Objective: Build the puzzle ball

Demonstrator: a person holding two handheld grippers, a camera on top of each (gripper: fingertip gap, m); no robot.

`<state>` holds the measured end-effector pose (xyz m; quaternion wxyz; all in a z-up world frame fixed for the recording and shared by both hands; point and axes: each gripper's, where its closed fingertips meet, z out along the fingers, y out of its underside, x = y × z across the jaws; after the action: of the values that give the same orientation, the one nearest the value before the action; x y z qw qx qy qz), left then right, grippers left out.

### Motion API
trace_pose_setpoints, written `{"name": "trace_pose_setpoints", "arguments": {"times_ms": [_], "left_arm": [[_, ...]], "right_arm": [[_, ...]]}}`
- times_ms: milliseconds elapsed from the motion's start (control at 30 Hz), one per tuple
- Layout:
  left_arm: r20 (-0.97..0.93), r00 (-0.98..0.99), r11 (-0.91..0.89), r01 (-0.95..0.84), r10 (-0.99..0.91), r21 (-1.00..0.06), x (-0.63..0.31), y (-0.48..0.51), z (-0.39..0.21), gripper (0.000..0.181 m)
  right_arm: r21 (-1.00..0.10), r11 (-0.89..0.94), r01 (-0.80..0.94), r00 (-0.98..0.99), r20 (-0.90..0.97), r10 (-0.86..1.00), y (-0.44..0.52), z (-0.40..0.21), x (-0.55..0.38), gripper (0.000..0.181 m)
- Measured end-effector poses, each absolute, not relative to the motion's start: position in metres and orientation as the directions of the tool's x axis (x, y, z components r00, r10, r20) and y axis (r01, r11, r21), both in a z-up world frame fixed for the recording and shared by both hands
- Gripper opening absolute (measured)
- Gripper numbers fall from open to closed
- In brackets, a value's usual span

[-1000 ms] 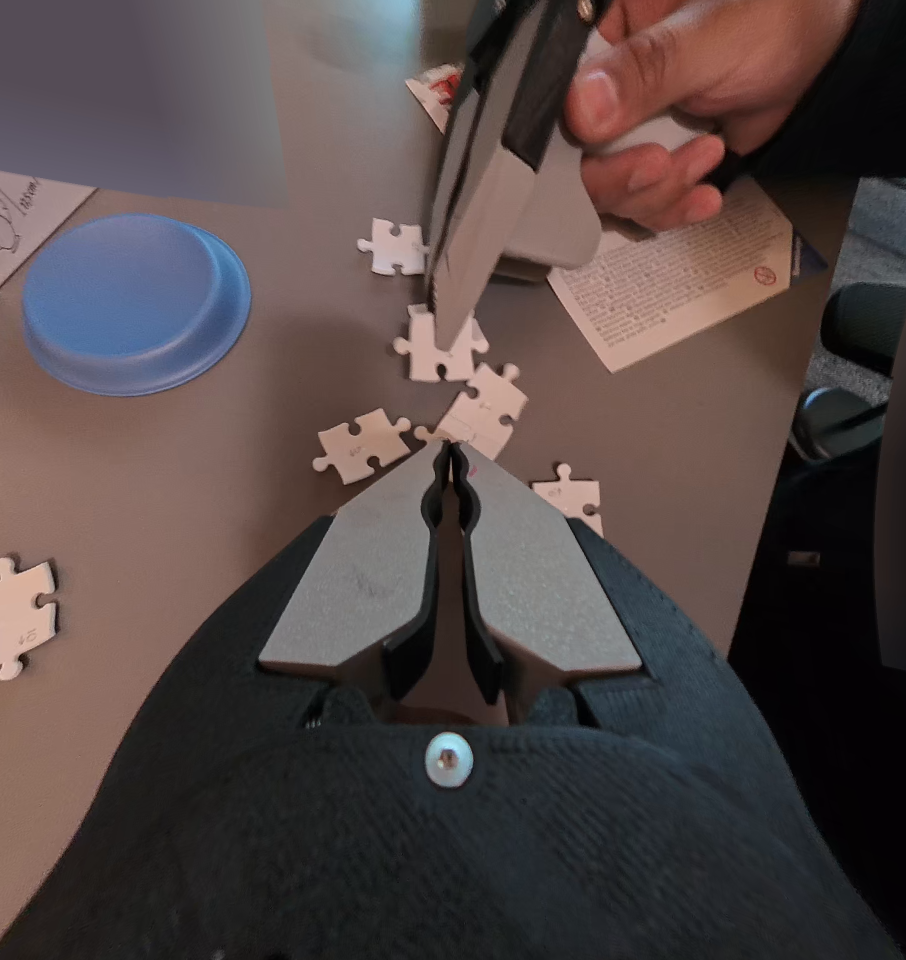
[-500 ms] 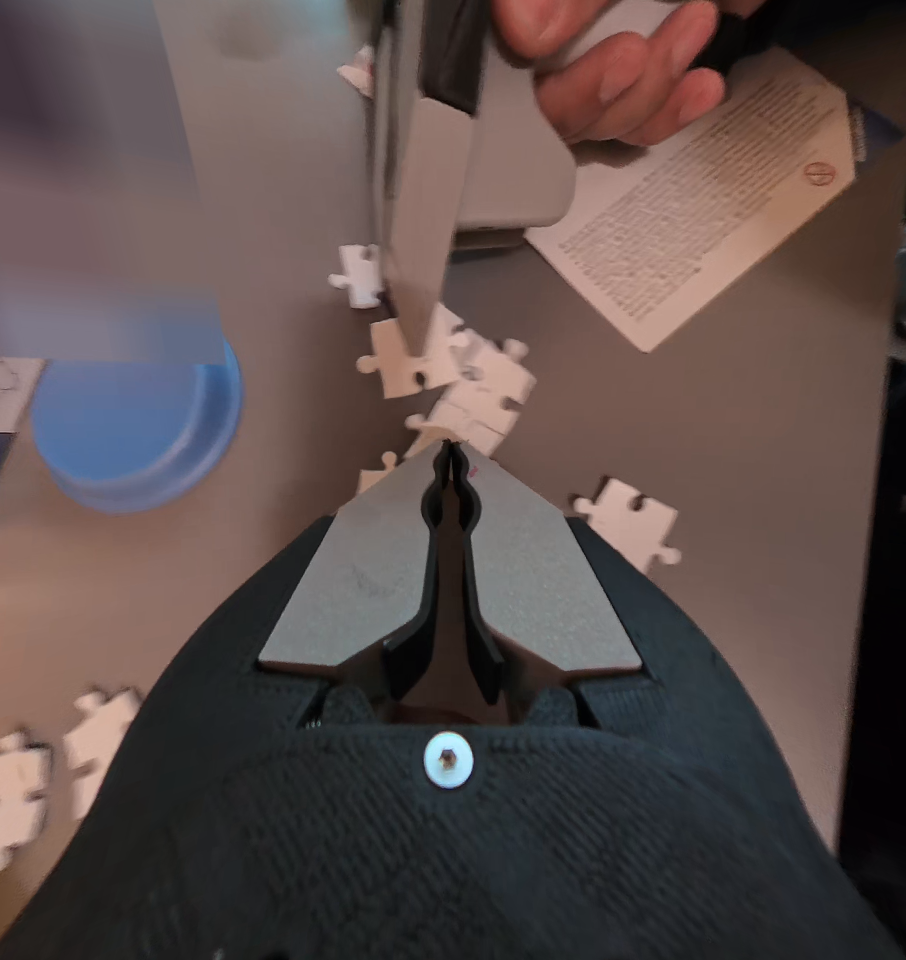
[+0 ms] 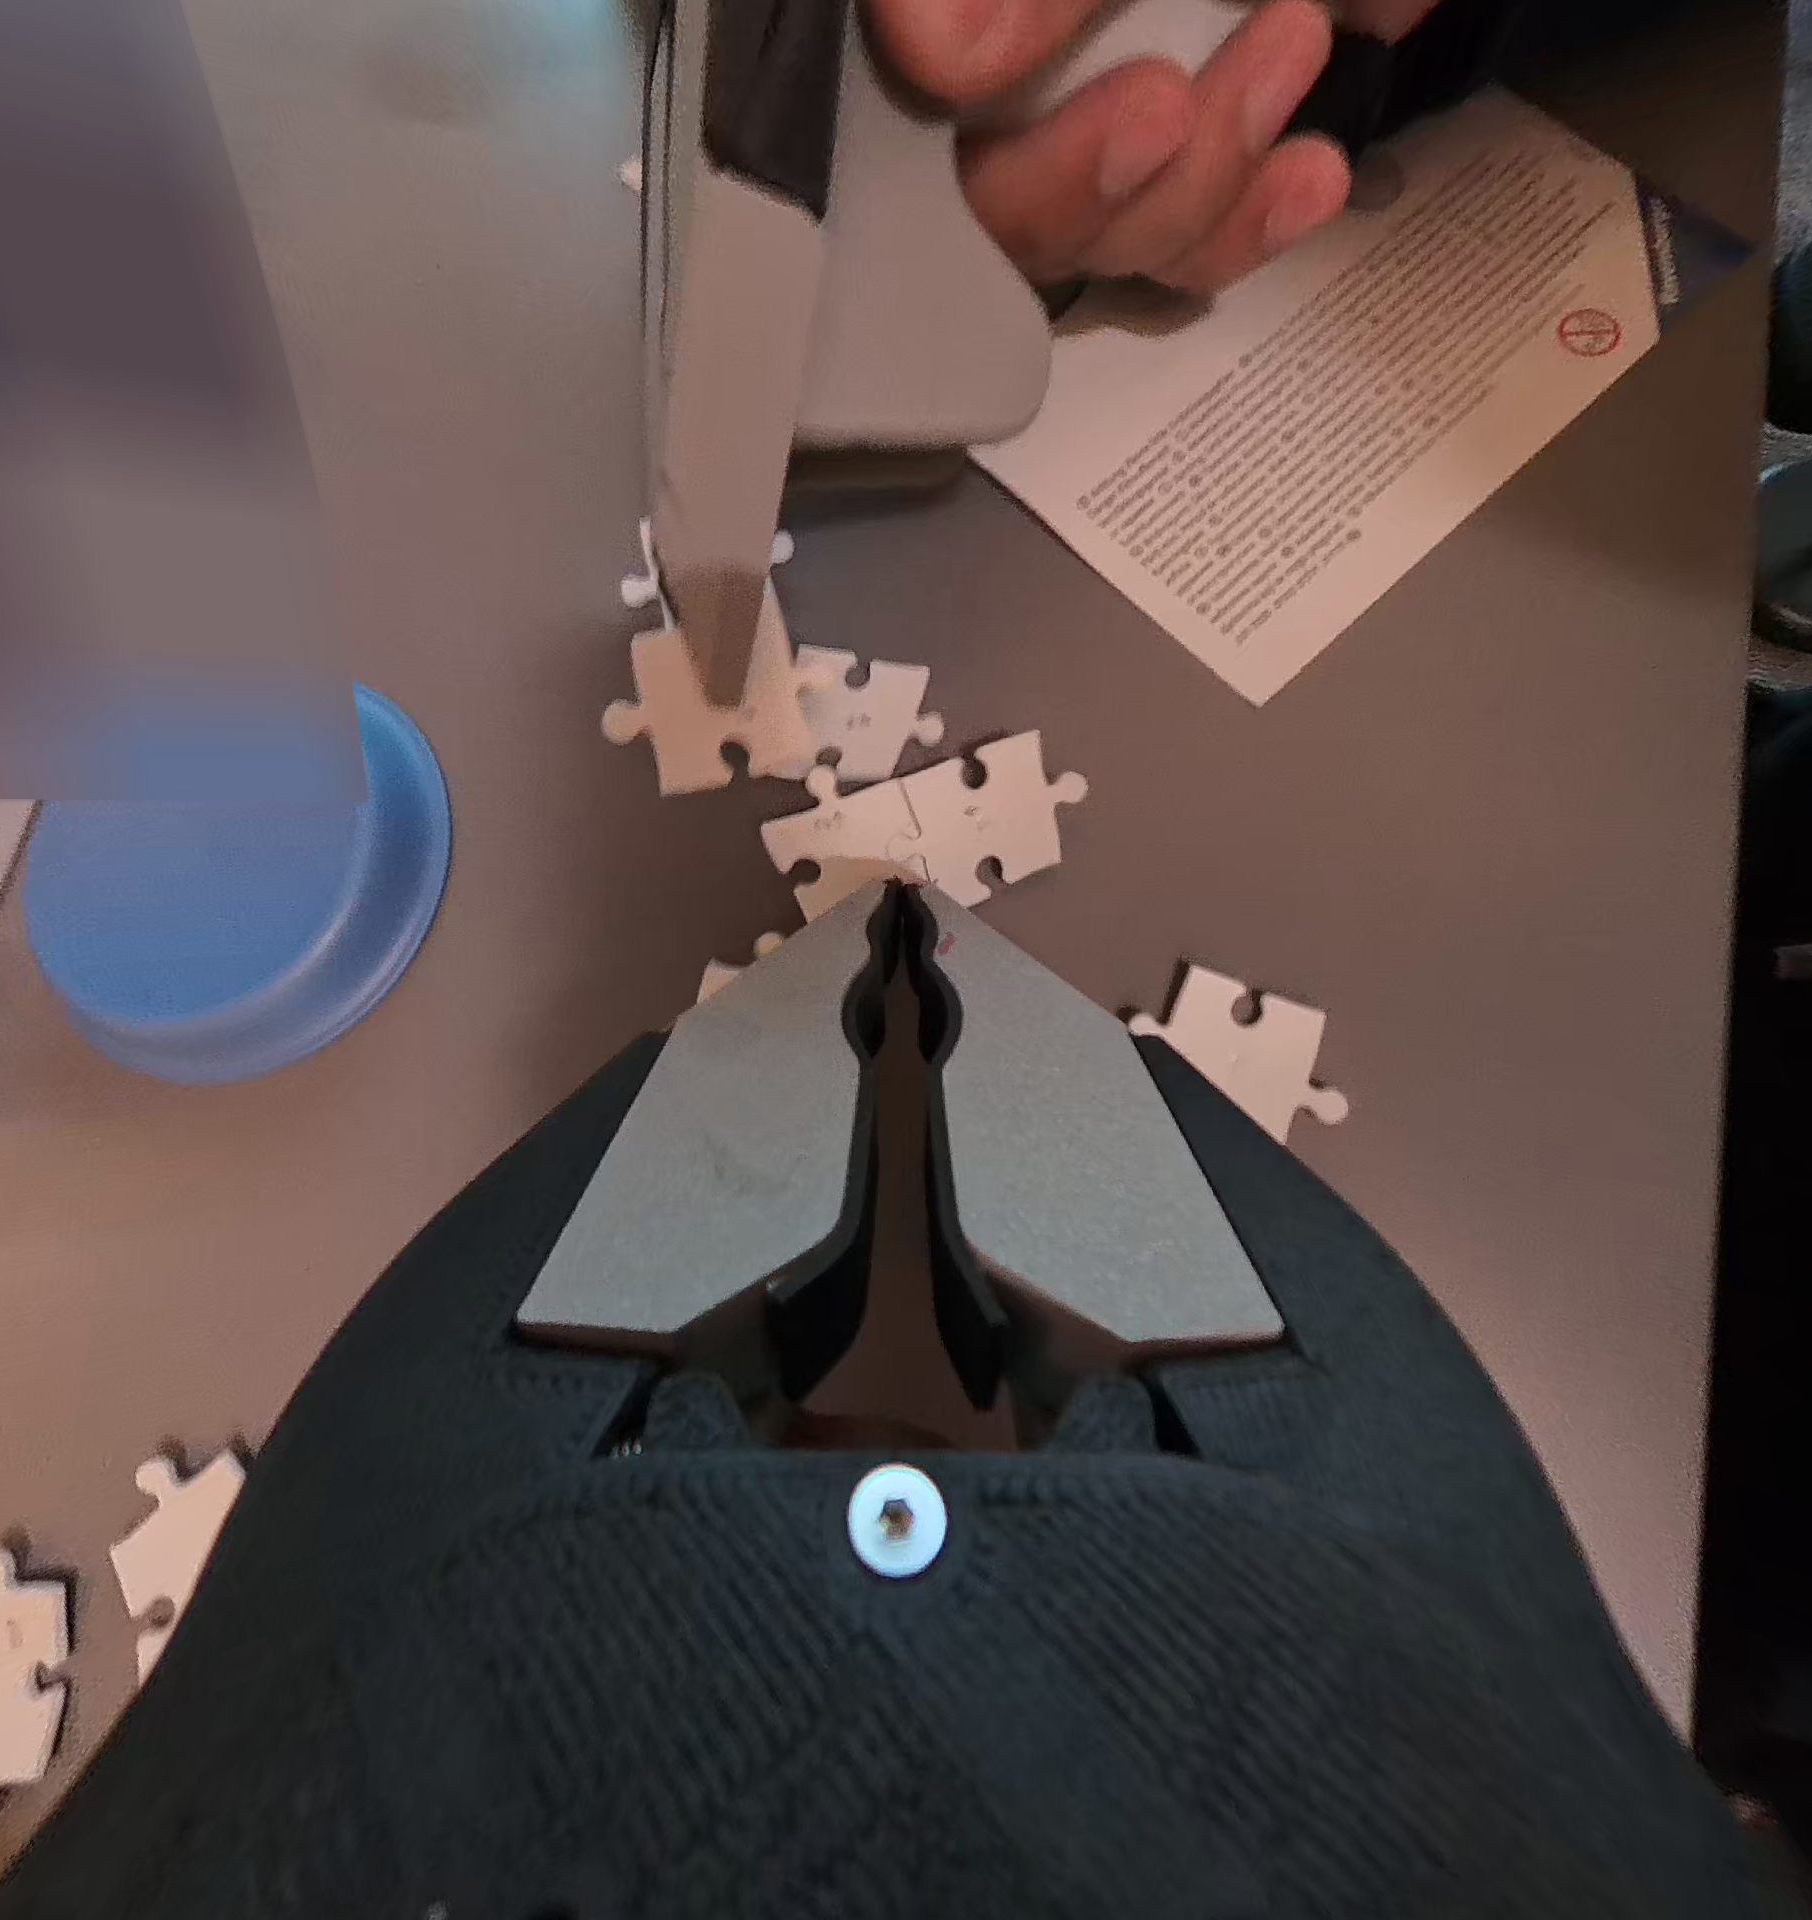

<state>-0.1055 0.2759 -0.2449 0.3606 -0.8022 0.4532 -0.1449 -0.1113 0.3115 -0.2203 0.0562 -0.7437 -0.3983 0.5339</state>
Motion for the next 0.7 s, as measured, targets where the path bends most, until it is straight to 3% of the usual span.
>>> {"name": "trace_pose_setpoints", "arguments": {"times_ms": [700], "left_arm": [[-0.164, 0.554, -0.286, -0.635, -0.816, -0.718, -0.107, 0.28, -0.245, 0.0]], "right_arm": [[-0.493, -0.659, 0.568, 0.12, -0.742, 0.659, 0.3, -0.236, -0.136, 0.0]]}}
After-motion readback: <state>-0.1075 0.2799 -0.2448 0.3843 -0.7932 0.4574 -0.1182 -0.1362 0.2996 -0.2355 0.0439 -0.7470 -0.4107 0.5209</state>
